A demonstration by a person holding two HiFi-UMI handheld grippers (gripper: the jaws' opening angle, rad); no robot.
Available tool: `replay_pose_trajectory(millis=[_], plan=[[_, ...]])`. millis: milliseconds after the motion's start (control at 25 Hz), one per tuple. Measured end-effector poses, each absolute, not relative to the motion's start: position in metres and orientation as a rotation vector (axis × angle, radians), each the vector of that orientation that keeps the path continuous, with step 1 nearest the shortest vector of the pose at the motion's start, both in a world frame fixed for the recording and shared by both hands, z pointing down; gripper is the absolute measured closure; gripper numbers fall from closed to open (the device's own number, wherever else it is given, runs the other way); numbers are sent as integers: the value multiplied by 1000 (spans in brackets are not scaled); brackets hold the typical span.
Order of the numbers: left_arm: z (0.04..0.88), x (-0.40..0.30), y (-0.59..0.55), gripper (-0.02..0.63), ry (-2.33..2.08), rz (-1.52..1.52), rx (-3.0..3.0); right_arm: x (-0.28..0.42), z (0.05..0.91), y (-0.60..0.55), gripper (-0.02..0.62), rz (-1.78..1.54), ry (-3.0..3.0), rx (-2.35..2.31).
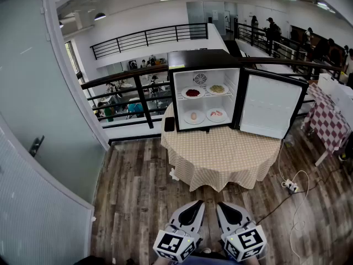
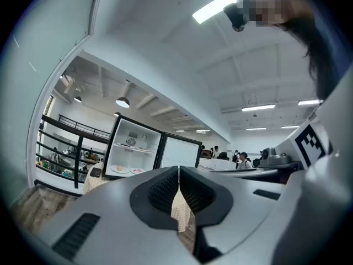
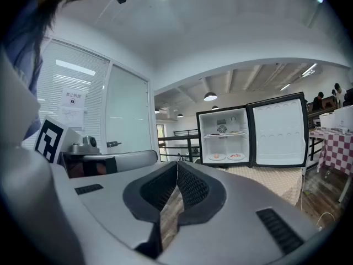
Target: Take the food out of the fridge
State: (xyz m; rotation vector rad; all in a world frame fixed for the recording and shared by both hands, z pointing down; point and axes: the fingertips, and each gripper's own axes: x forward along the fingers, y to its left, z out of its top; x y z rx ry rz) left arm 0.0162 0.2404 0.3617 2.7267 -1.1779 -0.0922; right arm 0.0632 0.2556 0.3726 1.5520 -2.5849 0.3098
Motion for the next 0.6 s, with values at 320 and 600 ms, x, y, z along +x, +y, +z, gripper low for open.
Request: replay_pose_trajectory(millis=[320, 600], plan=[[362, 13, 241, 589, -1186, -74, 2720, 62, 373, 256, 578, 332, -2621, 1560], [365, 8, 236, 589, -1197, -43, 2714, 60, 378, 246, 578, 356, -2625, 1549]])
